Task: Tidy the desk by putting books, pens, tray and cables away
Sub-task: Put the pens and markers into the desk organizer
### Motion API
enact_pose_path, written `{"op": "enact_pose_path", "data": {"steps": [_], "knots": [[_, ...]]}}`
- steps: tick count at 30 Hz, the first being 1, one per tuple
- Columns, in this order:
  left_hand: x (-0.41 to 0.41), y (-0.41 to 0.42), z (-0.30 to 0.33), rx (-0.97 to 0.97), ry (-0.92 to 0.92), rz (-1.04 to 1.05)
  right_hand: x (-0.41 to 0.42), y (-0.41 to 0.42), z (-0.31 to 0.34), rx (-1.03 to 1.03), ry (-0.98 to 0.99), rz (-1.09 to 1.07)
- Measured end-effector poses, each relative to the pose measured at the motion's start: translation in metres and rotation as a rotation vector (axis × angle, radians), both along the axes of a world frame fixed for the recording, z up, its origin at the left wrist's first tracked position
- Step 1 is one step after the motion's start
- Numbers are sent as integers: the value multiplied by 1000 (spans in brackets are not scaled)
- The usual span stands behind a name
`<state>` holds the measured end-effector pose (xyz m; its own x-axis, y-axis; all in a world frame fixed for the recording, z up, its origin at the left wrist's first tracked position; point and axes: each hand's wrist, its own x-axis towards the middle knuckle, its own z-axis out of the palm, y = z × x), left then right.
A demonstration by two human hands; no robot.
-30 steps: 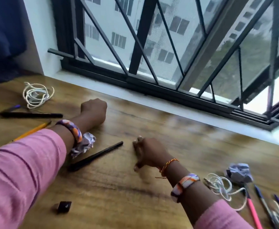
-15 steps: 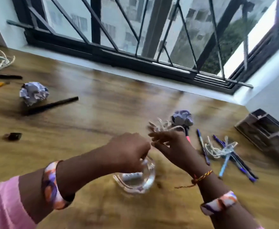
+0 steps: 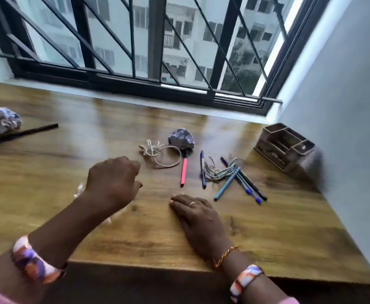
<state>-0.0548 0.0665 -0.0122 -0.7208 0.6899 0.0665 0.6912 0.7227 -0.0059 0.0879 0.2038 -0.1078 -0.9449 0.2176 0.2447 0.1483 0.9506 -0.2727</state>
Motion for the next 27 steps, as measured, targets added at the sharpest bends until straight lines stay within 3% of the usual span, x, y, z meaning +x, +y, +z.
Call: {"op": "enact_pose_path", "data": {"steps": [3, 6, 9, 14, 17, 21, 24, 27], "knots": [[24, 28, -5, 89, -119, -142, 0, 3, -1, -19, 30, 9], [41, 66, -12, 144, -316, -225, 7, 15, -3, -166, 22, 33], [49, 112, -13, 195, -431, -318, 28, 44, 5, -129, 22, 40], [68, 184, -29, 144, -369, -341, 49, 127, 28, 30, 97, -248], [75, 207, -36, -37, -280, -322, 45, 147, 40, -6, 16, -401], [73, 227, -38, -132, -211, -309, 45, 164, 44, -45, -114, -479], [68, 231, -36, -156, -205, -321, 44, 188, 52, 248, 42, -521], [65, 238, -35, -167, -222, -321, 42, 221, 73, 431, -26, -725]]}}
